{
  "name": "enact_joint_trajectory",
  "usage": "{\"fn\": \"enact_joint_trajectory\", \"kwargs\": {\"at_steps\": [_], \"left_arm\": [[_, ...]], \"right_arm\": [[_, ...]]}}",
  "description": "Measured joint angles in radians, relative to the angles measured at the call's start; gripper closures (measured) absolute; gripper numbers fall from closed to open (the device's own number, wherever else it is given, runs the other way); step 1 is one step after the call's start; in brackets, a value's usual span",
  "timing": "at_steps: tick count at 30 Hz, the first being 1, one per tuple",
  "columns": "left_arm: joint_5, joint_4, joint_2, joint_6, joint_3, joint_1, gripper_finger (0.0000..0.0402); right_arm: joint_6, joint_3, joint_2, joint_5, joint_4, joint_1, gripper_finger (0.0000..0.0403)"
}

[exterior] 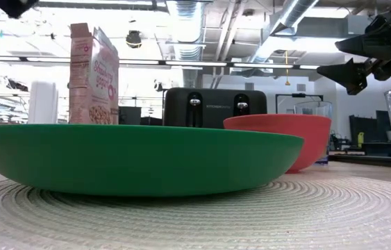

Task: Arrange a breakfast setting
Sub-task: Put the spoon on the placemat to the right of the plate

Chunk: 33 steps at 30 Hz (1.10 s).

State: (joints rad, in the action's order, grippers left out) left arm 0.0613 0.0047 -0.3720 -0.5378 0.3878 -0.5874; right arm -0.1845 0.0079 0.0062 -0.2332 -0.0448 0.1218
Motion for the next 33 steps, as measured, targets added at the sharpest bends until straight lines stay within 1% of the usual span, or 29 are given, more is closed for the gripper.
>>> {"fn": "enact_joint_trajectory", "kwargs": {"at_steps": [5, 10, 15, 20, 28, 33], "left_arm": [[-0.026, 0.113, -0.089, 0.123, 0.0, -0.066, 0.0074], [-0.049, 0.192, -0.184, 0.181, 0.004, -0.129, 0.0074], [-0.092, 0.184, -0.258, 0.277, 0.036, -0.208, 0.0074], [-0.125, 0.183, -0.286, 0.332, 0.049, -0.276, 0.0075], [-0.118, 0.143, -0.37, 0.345, 0.049, -0.406, 0.0075], [-0.135, 0.174, -0.416, 0.439, 0.049, -0.451, 0.0075]], "right_arm": [[0.0, 0.0, 0.0, 0.0, 0.0, 0.0, 0.0032], [0.0, 0.0, 0.0, 0.0, 0.0, 0.0, 0.0032], [0.0, 0.0, 0.0, 0.0, 0.0, 0.0, 0.0032], [0.0, 0.0, 0.0, 0.0, 0.0, 0.0, 0.0032], [0.0, 0.0, 0.0, 0.0, 0.0, 0.0, 0.0032], [0.0, 0.0, 0.0, 0.0, 0.0, 0.0, 0.0032]]}}
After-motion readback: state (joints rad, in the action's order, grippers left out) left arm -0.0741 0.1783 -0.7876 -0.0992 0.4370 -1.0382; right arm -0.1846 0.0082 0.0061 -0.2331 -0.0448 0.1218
